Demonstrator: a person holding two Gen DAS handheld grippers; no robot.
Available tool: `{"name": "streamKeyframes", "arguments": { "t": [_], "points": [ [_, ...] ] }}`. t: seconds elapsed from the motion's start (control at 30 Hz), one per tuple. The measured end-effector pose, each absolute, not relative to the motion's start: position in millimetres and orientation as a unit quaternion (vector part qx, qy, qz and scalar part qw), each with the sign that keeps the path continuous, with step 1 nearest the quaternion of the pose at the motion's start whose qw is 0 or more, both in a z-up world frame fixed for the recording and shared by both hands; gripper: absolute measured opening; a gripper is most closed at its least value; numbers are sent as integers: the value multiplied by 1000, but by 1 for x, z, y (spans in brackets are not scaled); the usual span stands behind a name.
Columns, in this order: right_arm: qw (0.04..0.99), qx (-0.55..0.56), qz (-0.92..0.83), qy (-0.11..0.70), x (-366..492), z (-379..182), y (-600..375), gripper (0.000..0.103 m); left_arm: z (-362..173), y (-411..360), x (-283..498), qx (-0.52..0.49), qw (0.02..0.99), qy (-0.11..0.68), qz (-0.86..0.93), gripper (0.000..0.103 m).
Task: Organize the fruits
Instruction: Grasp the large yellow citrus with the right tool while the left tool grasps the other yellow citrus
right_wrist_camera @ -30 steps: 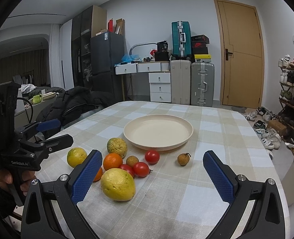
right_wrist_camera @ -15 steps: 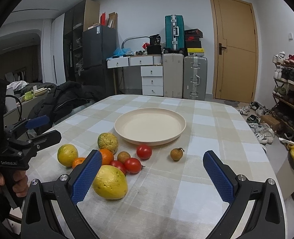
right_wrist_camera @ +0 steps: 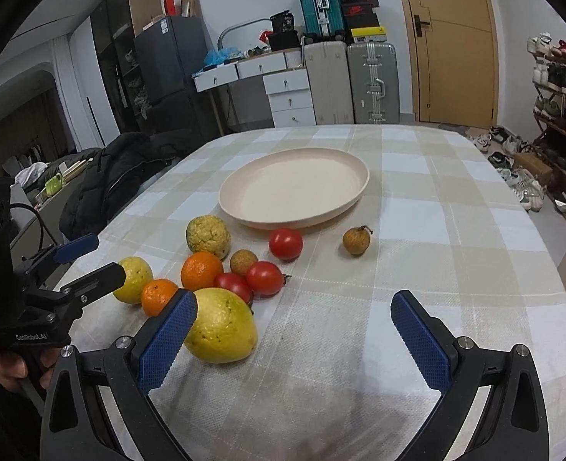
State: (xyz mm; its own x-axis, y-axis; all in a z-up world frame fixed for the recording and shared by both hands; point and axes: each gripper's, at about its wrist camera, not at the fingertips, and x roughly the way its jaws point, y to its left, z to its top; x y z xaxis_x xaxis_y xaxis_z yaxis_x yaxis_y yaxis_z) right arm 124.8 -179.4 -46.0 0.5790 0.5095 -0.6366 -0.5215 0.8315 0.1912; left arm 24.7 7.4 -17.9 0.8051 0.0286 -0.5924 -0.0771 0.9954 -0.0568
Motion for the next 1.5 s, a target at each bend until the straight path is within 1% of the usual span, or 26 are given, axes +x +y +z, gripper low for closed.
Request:
{"name": "streamKeyframes", "arguments": {
  "t": [0.2, 0.6, 0.63, 0.67, 0.7, 0.73, 0.77, 0.87, 1.0, 1.03, 1.13, 1.2, 1.27, 1.3, 1.33, 1.37, 1.5],
  "points": [
    [876, -41, 300, 376, 119, -58, -153, 103, -23, 3, 26, -9, 944, 327, 51, 102],
    [846, -36, 319, 426, 126, -77, -132, 102, -40, 30, 29, -46, 926, 369, 74, 101],
    [845, -36, 319, 427, 126, -77, -133, 100, -41, 31, 30, -49, 925, 369, 70, 99],
    [844, -35, 321, 428, 127, -77, -133, 94, -41, 31, 30, -50, 925, 372, 67, 97],
    [841, -35, 324, 431, 127, -78, -132, 91, -42, 31, 31, -49, 923, 375, 63, 96],
    [840, -35, 323, 435, 128, -79, -132, 86, -43, 29, 31, -46, 923, 378, 61, 92],
    [837, -34, 323, 440, 129, -81, -132, 84, -44, 28, 32, -43, 922, 381, 58, 89],
    [836, -35, 328, 438, 129, -81, -131, 82, -48, 24, 36, -37, 918, 391, 50, 85],
    [834, -35, 333, 438, 128, -82, -130, 81, -50, 25, 38, -42, 916, 396, 46, 83],
    [834, -34, 335, 438, 127, -82, -130, 79, -51, 26, 39, -46, 916, 396, 44, 82],
    [830, -33, 342, 439, 127, -81, -128, 78, -52, 30, 41, -58, 915, 397, 40, 77],
    [829, -35, 345, 438, 127, -81, -127, 75, -52, 32, 40, -65, 915, 397, 33, 70],
    [828, -34, 349, 438, 127, -81, -126, 64, -52, 32, 40, -71, 915, 397, 25, 59],
    [827, -33, 351, 437, 127, -81, -126, 63, -52, 32, 40, -72, 915, 397, 20, 56],
    [826, -30, 355, 437, 126, -81, -127, 57, -52, 31, 40, -76, 915, 396, 14, 49],
    [824, -26, 359, 437, 126, -80, -128, 57, -52, 30, 39, -79, 915, 397, 7, 46],
    [825, -23, 361, 434, 125, -79, -129, 56, -52, 28, 38, -76, 916, 394, 3, 46]
  ]
}}
